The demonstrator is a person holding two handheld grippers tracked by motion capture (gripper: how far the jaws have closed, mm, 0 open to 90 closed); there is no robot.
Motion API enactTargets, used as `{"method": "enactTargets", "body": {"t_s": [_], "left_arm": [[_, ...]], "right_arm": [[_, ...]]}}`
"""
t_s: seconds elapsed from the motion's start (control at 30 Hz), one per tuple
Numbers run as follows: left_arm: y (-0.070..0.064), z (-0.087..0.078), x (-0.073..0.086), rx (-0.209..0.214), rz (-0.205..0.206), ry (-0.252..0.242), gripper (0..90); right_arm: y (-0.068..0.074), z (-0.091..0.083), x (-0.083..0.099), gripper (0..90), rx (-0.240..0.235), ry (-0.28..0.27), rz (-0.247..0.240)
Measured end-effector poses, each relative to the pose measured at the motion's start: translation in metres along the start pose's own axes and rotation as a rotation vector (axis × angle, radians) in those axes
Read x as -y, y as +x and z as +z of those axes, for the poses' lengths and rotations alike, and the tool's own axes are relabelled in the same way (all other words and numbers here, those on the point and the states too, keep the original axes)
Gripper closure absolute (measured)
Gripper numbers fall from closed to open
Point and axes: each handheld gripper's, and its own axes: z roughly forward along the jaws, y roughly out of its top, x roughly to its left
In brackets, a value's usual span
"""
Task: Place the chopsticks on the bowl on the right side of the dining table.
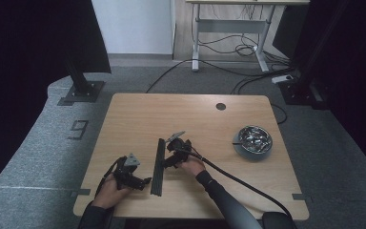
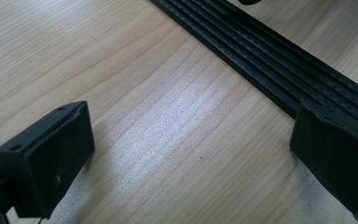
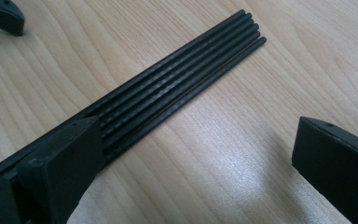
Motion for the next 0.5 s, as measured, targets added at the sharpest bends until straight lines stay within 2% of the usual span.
{"method": "enactTargets", "body": {"t_s": [0.5], "left_arm": [[0.0000, 0.0000, 0.0000, 0.000, 0.000, 0.000, 0.0]], "right_arm": [[-0.0005, 0.0064, 0.0004, 2.1, -0.008, -0.004, 0.010]]}}
